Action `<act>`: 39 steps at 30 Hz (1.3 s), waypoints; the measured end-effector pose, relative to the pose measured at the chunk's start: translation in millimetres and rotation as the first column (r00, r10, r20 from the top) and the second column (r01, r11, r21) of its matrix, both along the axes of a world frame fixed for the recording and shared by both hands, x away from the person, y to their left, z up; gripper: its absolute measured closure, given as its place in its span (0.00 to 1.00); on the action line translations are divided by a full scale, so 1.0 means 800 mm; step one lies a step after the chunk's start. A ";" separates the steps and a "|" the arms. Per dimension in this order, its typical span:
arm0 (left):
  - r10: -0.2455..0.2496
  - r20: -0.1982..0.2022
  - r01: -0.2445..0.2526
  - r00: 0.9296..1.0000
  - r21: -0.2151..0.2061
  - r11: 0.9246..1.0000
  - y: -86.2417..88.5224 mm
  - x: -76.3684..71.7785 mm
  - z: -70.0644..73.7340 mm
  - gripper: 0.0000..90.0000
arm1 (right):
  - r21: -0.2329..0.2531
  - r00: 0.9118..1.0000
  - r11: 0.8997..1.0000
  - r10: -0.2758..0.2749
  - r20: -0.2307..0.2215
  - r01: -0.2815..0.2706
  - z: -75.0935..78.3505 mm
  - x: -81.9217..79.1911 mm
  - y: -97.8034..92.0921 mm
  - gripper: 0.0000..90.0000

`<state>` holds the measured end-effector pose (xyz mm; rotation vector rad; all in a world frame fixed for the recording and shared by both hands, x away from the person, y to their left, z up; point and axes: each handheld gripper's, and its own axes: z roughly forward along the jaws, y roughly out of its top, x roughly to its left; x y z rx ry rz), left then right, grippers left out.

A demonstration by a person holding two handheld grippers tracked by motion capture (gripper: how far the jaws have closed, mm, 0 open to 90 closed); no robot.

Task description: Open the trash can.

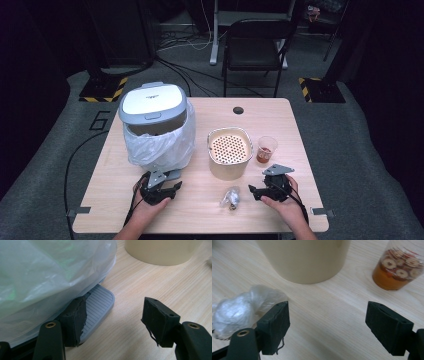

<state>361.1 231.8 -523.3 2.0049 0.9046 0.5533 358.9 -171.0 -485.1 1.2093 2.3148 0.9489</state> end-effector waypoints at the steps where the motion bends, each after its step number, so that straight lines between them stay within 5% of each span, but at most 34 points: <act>1: 0.000 -0.001 0.000 1.000 -0.002 1.000 0.000 0.000 0.000 0.40 | 0.015 1.000 1.000 -0.014 -0.014 0.014 0.001 -0.003 0.004 0.21; 5: 0.013 -0.025 -0.014 1.000 -0.019 1.000 -0.003 0.000 -0.004 0.40 | 0.015 1.000 1.000 0.020 -0.005 -0.020 0.004 -0.006 0.010 0.19; 6: 0.006 -0.010 -0.006 1.000 0.018 1.000 -0.003 0.001 -0.004 0.40 | 0.029 1.000 0.999 0.014 -0.003 -0.014 0.005 -0.006 0.013 0.19; 7: 0.011 -0.039 -0.011 0.999 0.009 1.000 -0.005 0.001 -0.004 0.40 | 0.026 0.999 0.999 0.031 -0.007 -0.031 0.006 -0.007 0.014 0.19; 26: 0.004 -0.033 -0.003 0.999 0.027 1.000 -0.004 0.003 -0.004 0.40 | 0.045 0.985 0.984 0.172 0.015 -0.172 0.010 -0.021 0.062 0.20; 34: 0.005 -0.035 -0.004 0.999 0.022 1.000 -0.003 0.003 -0.004 0.40 | 0.041 0.981 0.980 0.192 0.005 -0.192 0.002 -0.022 0.072 0.26; 39: 0.015 -0.039 -0.014 0.999 0.028 1.000 -0.008 0.000 -0.005 0.40 | 0.015 0.973 0.972 0.233 -0.002 -0.233 -0.007 -0.020 0.073 0.38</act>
